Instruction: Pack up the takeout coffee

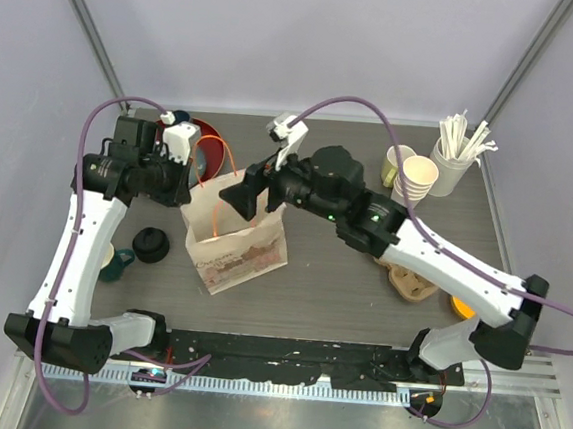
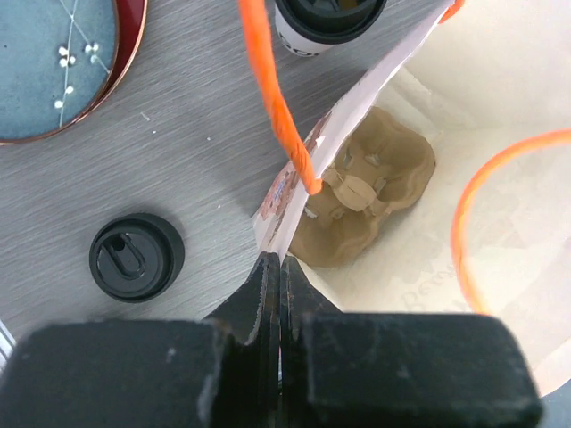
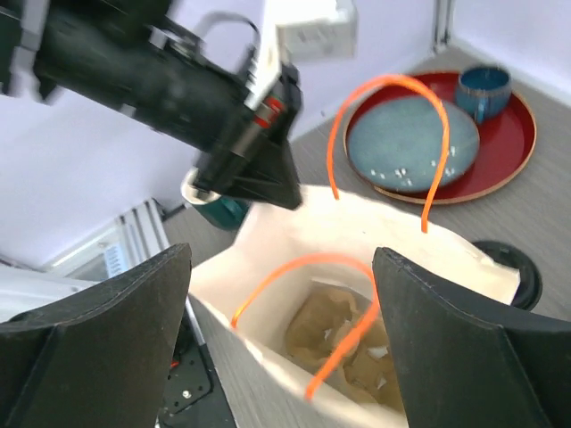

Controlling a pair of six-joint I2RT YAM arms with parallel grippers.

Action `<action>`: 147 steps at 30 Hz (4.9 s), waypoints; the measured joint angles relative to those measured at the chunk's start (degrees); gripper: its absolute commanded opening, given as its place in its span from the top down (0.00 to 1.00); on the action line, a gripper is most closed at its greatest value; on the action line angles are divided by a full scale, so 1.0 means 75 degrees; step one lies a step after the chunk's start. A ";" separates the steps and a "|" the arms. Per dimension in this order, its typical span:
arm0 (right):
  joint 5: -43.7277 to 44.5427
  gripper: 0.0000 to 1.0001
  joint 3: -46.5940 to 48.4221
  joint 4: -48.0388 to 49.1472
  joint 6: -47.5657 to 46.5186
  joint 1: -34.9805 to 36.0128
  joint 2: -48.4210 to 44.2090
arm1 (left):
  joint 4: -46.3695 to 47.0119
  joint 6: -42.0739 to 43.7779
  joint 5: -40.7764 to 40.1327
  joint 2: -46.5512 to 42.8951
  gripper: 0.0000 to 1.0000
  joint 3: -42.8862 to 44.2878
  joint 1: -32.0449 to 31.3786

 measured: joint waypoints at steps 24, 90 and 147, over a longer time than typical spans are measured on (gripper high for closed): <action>0.3072 0.52 0.3780 -0.3984 0.0452 -0.2667 0.4159 | -0.0595 0.0152 -0.0656 0.0047 1.00 0.0256 0.0003; 0.2987 0.99 0.2914 -0.4779 -0.0052 -0.2562 0.4310 | -0.0822 0.0326 0.0079 0.0003 1.00 0.0300 0.0000; -0.2107 0.99 0.4943 -0.7519 -0.5021 -0.0085 0.2859 | -0.0647 0.0679 0.1355 0.0947 1.00 0.1029 -0.1588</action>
